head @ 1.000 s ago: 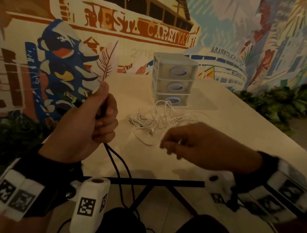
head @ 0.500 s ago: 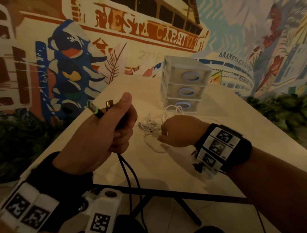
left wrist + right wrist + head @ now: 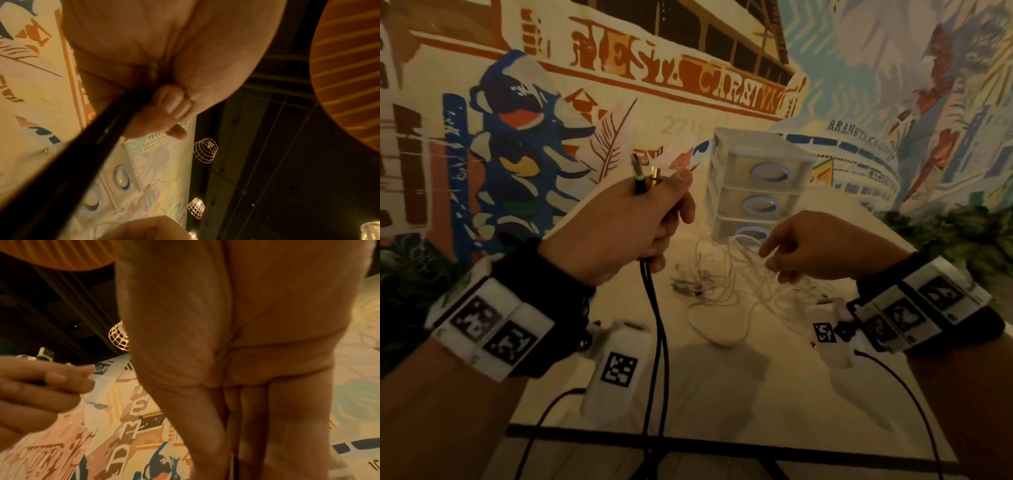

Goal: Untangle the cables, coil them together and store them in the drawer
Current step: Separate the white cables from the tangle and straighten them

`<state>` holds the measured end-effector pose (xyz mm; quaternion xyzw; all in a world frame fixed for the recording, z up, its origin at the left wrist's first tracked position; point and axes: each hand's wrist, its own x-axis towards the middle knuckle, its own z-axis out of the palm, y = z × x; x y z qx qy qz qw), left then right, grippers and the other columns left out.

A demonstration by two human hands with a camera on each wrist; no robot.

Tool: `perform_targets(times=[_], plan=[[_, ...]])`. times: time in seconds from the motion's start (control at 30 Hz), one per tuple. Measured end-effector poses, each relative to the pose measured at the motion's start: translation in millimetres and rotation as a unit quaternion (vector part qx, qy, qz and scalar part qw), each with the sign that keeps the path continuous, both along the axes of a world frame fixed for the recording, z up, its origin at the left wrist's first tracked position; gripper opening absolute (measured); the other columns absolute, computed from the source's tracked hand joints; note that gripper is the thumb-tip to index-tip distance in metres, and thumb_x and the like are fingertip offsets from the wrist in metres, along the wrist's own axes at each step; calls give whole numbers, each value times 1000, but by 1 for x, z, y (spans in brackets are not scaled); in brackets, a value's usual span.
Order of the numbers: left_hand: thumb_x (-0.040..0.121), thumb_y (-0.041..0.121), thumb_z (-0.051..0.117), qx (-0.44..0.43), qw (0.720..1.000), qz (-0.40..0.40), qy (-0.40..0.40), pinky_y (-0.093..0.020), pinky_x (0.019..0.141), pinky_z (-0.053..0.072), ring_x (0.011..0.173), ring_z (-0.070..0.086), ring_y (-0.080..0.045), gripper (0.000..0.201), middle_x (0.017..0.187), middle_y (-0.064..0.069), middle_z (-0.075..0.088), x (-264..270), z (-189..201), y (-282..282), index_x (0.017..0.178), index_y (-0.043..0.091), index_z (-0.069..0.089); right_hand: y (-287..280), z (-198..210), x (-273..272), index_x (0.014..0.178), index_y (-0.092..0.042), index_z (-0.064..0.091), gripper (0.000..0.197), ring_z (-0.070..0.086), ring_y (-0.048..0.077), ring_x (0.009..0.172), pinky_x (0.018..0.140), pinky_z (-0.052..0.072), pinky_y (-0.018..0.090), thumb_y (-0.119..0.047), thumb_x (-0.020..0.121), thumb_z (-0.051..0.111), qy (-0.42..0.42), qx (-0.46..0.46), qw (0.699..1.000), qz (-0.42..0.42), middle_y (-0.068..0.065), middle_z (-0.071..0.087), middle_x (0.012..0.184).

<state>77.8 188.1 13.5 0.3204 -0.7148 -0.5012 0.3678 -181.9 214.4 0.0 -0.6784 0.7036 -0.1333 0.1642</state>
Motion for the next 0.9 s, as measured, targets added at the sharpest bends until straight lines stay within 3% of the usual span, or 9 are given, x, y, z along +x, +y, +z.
perform_targets(times=[0.1,0.23,0.33,0.43,0.5,0.63,0.77,0.9], plan=[[103,44,42,-13,998,-5,-66,-29,46,46,44,35,-16,45,53,1,38,-15,3,-29,83,10,63,-6,4,-16,105,-11,77,13,75,10,70,74,62,26,-17,95,69,-35,-22,999,-9,1,78,76],[105,39,39,-21,988,-19,-150,-33,52,49,48,38,-17,39,64,-5,39,-41,-8,-53,99,11,65,-18,11,-31,108,-7,74,14,77,13,76,72,63,27,-13,97,67,-79,-43,996,-8,6,79,84],[105,38,37,-25,982,-36,-182,-31,50,49,48,38,-16,37,64,-5,39,-56,-21,-61,105,15,66,-26,19,-34,106,-11,72,12,77,12,80,77,63,31,-16,98,66,-95,-28,995,8,4,79,87],[106,34,37,-7,980,-68,-187,-33,47,40,50,31,-21,36,66,-13,35,-62,-31,-64,109,11,65,-31,32,-34,104,-15,72,10,77,11,81,79,62,30,-19,98,65,-79,-8,996,41,0,79,88],[106,33,38,-17,977,-82,-196,-33,44,45,49,32,-22,32,65,-14,37,-63,-35,-63,112,16,64,-34,38,-32,104,-17,73,11,76,11,80,78,62,27,-21,98,65,-73,-9,995,64,-2,79,86],[103,39,41,-74,972,-79,-208,-35,47,52,46,45,-23,22,54,5,51,-65,-39,-59,119,32,55,-39,40,-15,104,-21,76,13,76,7,79,77,60,24,-25,96,66,-74,-33,990,116,-8,79,84],[100,46,42,-73,966,-87,-231,-39,48,57,55,55,-34,27,74,3,66,-65,-43,-51,110,29,60,-40,38,1,108,-23,74,17,75,6,82,81,61,27,-30,95,66,-55,-47,982,172,-7,79,89],[102,43,40,-69,973,-43,-216,-45,50,58,45,50,-20,34,84,0,72,-64,-43,-52,100,19,63,-39,37,2,121,-25,64,34,76,10,83,76,61,23,-31,89,74,-129,-56,971,192,-5,79,91]])
